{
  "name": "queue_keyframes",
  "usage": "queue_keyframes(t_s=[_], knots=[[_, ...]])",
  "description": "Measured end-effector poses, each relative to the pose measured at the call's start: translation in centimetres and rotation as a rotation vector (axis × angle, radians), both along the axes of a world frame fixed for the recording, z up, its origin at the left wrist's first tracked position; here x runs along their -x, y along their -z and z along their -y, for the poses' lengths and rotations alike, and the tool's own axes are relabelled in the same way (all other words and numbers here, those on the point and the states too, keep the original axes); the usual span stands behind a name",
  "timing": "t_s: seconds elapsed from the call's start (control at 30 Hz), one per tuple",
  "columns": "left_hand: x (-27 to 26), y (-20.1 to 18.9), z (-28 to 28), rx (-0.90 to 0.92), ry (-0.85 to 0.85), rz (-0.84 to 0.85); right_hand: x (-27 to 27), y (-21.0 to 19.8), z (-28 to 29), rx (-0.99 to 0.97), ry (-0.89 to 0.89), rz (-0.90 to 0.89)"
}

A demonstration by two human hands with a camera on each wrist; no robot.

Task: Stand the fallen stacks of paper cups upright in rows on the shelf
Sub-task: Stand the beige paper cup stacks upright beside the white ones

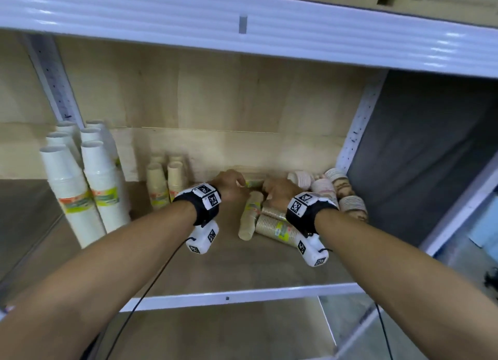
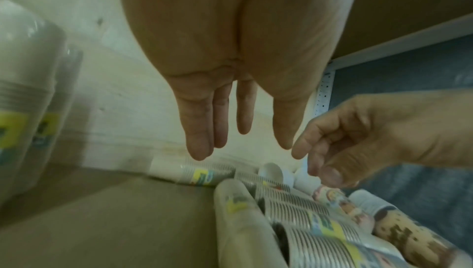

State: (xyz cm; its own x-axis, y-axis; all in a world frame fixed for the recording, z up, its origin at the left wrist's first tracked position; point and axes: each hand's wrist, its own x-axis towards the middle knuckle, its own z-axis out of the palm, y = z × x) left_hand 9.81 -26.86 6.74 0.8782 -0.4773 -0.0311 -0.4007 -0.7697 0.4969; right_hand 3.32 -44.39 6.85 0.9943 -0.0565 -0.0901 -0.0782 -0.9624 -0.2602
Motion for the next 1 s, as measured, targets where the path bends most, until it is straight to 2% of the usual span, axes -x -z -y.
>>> queue_keyframes(t_s=[0.13, 0.37, 0.57, 0.7, 1.0], knots=[[1.1, 2.5, 1.1, -0.023, 0.023, -0.112, 3.2, 2.2, 1.8, -0.006, 0.058, -0.03], [1.8, 5.9, 1.6, -0.007, 0.001, -0.146, 6.3, 5.1, 4.1, 0.012, 0.161, -0.062], [3.0, 7.4, 2.1, 0.022, -0.026, -0.105, 7.7, 7.2, 4.6, 0.082, 0.199, 0.002], [2.9, 8.3, 2.0, 0.031, -0.037, -0.111, 8.0, 7.6, 4.6, 0.064, 0.212, -0.033], [3.2, 7.8, 1.7, -0.017, -0.048, -0.159, 8.1, 7.8, 4.5, 0.057, 0.207, -0.023]])
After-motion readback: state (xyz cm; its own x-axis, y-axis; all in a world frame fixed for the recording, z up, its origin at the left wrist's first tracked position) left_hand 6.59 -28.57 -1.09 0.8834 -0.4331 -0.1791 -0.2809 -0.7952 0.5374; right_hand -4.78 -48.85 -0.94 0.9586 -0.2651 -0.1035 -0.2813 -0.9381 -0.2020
